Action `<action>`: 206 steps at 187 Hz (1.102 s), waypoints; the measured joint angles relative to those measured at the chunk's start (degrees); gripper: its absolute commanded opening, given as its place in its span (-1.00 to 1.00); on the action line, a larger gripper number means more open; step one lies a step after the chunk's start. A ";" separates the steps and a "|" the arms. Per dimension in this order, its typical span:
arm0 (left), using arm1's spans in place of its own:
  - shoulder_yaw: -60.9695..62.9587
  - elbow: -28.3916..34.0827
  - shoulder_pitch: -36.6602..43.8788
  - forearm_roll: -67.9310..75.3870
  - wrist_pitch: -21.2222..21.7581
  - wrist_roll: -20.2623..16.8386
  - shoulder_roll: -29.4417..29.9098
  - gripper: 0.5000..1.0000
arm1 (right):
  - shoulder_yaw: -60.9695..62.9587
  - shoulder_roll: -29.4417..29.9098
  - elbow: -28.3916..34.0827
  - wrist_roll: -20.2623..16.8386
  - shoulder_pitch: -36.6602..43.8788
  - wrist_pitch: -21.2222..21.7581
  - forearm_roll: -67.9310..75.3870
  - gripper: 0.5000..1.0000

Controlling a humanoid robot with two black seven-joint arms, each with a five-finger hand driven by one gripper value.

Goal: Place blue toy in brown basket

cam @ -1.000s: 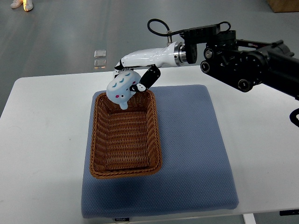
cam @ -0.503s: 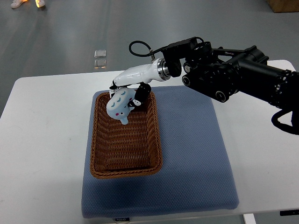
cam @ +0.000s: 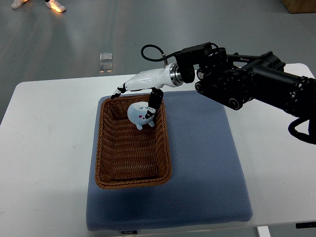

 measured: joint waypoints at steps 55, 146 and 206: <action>-0.09 0.09 0.00 0.00 0.05 0.00 0.00 1.00 | 10.86 0.00 -0.93 -4.58 -2.70 -0.21 9.72 0.65; 0.05 0.09 -0.66 0.00 0.02 0.04 0.00 1.00 | 31.63 -5.87 -4.39 -17.65 -14.31 -9.80 34.55 0.65; 0.09 0.00 -0.89 0.00 0.02 0.04 0.00 1.00 | 36.81 -10.84 -4.18 -17.75 -21.35 -11.05 42.07 0.65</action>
